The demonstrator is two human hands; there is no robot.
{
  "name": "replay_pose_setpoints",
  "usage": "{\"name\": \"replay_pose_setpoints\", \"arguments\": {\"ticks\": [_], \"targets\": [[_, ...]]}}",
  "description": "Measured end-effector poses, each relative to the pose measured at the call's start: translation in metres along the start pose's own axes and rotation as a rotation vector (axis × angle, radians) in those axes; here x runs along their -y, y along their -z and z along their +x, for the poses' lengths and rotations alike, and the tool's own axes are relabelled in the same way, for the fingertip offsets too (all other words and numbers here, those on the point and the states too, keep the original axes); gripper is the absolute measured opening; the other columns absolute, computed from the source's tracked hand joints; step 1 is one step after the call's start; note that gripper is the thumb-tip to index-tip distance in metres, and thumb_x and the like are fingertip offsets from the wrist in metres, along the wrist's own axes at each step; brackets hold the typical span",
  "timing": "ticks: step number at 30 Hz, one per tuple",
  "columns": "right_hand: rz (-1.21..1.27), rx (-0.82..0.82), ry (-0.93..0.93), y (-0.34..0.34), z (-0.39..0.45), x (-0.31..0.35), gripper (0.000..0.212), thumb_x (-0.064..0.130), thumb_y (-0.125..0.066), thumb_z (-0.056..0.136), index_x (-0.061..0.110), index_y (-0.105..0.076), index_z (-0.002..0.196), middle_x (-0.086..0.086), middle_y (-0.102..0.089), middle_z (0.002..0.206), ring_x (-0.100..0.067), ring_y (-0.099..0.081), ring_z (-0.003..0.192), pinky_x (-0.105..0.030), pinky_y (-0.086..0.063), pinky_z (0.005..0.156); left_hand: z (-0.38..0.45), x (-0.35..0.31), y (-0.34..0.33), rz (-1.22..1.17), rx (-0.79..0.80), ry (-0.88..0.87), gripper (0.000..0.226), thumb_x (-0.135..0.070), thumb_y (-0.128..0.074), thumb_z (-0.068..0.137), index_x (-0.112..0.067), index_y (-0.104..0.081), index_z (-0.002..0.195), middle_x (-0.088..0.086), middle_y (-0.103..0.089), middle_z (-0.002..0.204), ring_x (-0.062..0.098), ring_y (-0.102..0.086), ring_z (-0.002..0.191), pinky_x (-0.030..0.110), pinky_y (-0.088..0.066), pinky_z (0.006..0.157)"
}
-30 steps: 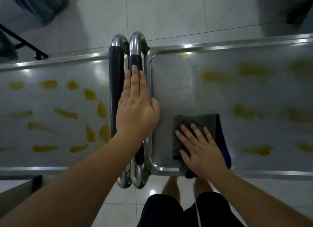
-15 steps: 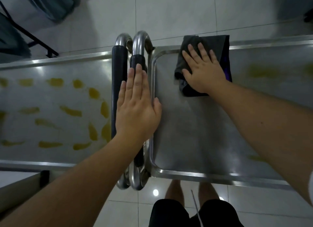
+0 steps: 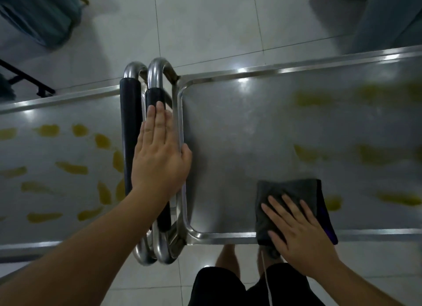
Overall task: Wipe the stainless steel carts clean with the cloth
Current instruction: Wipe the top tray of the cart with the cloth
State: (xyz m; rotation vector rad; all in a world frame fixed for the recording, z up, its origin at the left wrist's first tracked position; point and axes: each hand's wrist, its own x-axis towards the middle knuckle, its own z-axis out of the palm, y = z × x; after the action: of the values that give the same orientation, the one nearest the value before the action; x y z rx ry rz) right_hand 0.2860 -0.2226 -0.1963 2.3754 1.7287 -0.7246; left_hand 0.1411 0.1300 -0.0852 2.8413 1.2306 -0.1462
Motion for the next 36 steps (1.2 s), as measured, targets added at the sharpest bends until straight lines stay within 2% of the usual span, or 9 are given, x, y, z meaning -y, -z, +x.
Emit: {"name": "replay_pose_setpoints", "arguments": {"ticks": [7,9,12,16,22,26,30,33,36], "targets": [[0.018,-0.121,-0.048,0.068,0.117,-0.032,0.067,0.053,-0.036,0.101,0.032,-0.028,0.164,0.005,-0.022,0.172,-0.025,-0.02,0.158,-0.055,-0.015,0.127,-0.001,0.007,-0.008,0.015,-0.027,0.003,0.078,-0.043,-0.036,0.109,-0.002,-0.005,0.168,0.015,0.006,0.177,0.024,0.011,0.164,0.045,-0.003,0.134],[0.029,-0.124,-0.054,0.101,0.17,-0.05,0.069,0.055,-0.028,0.101,0.031,-0.022,0.165,0.004,-0.016,0.173,-0.025,-0.014,0.16,-0.053,-0.01,0.128,0.0,0.006,-0.009,0.023,-0.039,-0.003,0.079,-0.044,-0.035,0.108,0.0,-0.007,0.168,0.016,0.003,0.177,0.025,0.009,0.164,0.045,-0.004,0.134],[0.043,-0.111,-0.047,0.145,0.244,-0.075,0.071,0.062,-0.012,0.102,0.035,-0.001,0.166,0.006,0.006,0.174,-0.02,0.008,0.16,-0.052,0.0,0.129,0.0,0.006,-0.008,0.037,-0.051,-0.006,0.079,-0.045,-0.034,0.109,0.0,-0.007,0.167,0.016,0.002,0.177,0.025,0.008,0.164,0.043,-0.002,0.134],[0.038,-0.096,-0.082,0.17,0.284,-0.082,0.067,0.058,-0.017,0.106,0.034,0.004,0.166,0.007,0.015,0.173,-0.019,0.017,0.159,-0.052,0.004,0.128,0.001,0.006,-0.007,0.036,-0.04,0.002,0.078,-0.046,-0.034,0.112,-0.001,-0.005,0.168,0.015,0.003,0.177,0.025,0.009,0.164,0.043,-0.002,0.134],[0.022,-0.076,-0.086,0.132,0.209,-0.06,0.068,0.057,-0.014,0.105,0.03,0.0,0.167,0.007,0.008,0.174,-0.02,0.009,0.16,-0.05,0.002,0.129,0.001,0.003,-0.003,0.02,-0.003,0.009,0.077,-0.047,-0.031,0.113,-0.004,-0.001,0.168,0.012,0.009,0.177,0.022,0.014,0.163,0.041,0.002,0.133],[0.004,-0.061,-0.045,0.074,0.105,-0.045,0.068,0.055,-0.027,0.104,0.028,-0.018,0.166,0.005,-0.011,0.174,-0.023,-0.007,0.161,-0.054,-0.009,0.128,0.001,0.002,-0.001,0.001,0.024,0.019,0.075,-0.048,-0.029,0.113,-0.005,-0.002,0.168,0.011,0.011,0.177,0.02,0.016,0.163,0.043,0.001,0.133],[-0.026,-0.035,-0.047,0.015,-0.004,-0.056,0.067,0.059,-0.025,0.106,0.031,-0.017,0.166,0.005,-0.014,0.174,-0.023,-0.011,0.16,-0.053,-0.012,0.128,0.001,0.0,0.0,-0.01,0.015,0.012,0.076,-0.051,-0.022,0.11,-0.005,-0.005,0.168,0.011,0.009,0.177,0.02,0.015,0.163,0.041,0.004,0.133],[-0.024,-0.012,-0.06,0.007,-0.022,-0.068,0.067,0.059,-0.028,0.105,0.034,-0.017,0.166,0.009,-0.014,0.174,-0.022,-0.013,0.16,-0.05,-0.008,0.129,0.0,0.0,0.0,0.002,0.008,0.0,0.08,-0.054,-0.023,0.109,-0.003,-0.007,0.168,0.013,0.006,0.177,0.022,0.013,0.164,0.042,0.002,0.133],[-0.006,-0.051,-0.046,0.02,0.007,-0.079,0.069,0.058,-0.033,0.103,0.035,-0.017,0.166,0.009,-0.014,0.174,-0.022,-0.013,0.16,-0.052,-0.011,0.128,-0.001,0.001,-0.002,0.024,0.0,-0.013,0.082,-0.056,-0.027,0.108,-0.004,-0.009,0.168,0.015,0.003,0.177,0.024,0.011,0.164,0.047,-0.003,0.133]]}}
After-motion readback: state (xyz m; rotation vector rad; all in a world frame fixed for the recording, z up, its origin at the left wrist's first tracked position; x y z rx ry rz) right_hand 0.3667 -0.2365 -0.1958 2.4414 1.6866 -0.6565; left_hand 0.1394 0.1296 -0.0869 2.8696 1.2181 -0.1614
